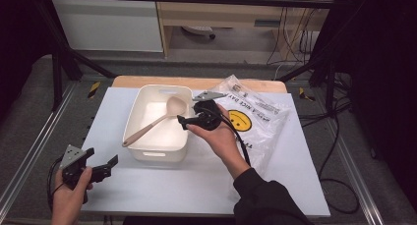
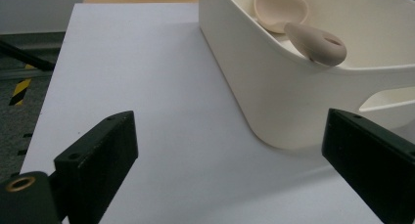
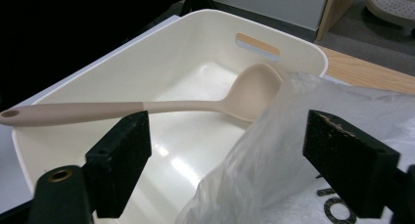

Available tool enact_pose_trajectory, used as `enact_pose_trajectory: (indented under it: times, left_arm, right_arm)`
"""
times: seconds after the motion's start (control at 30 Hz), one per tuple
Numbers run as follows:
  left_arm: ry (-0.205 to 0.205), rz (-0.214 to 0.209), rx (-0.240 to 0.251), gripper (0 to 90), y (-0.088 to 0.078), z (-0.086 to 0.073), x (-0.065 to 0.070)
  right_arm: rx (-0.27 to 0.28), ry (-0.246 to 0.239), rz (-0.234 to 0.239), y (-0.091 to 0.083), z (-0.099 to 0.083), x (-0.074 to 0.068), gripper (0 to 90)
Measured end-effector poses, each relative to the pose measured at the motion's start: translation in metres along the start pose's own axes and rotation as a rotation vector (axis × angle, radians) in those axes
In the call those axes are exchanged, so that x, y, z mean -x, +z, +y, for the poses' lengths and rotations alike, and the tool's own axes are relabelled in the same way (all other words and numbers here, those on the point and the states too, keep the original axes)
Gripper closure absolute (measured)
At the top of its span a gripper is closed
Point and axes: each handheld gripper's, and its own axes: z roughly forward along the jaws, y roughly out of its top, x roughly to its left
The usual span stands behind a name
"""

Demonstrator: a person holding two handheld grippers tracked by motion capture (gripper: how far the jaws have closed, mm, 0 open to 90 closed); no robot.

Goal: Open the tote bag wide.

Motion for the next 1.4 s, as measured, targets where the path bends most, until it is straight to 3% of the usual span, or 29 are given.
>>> enact_pose_trajectory:
  times: [0.57, 0.83, 1.03, 1.4]
  left_arm:
    - [-0.005, 0.0, 0.007, 6.1, 0.0, 0.0, 0.0]
    - [-0.004, -0.002, 0.008, 5.9, 0.0, 0.0, 0.001]
    - [-0.012, 0.0, 0.003, 5.9, 0.0, -0.001, 0.001]
    - [-0.016, 0.0, 0.011, 5.9, -0.001, -0.001, 0.0]
  right_arm:
    - [-0.013, -0.014, -0.016, -0.027, -0.021, 0.019, 10.4]
    - [0.009, -0.001, -0.035, -0.042, -0.043, 0.041, 8.1]
    - [0.036, 0.059, -0.039, -0.051, -0.06, 0.061, 7.9]
    - [-0.018, 0.078, -0.083, -0.045, -0.087, 0.087, 8.4]
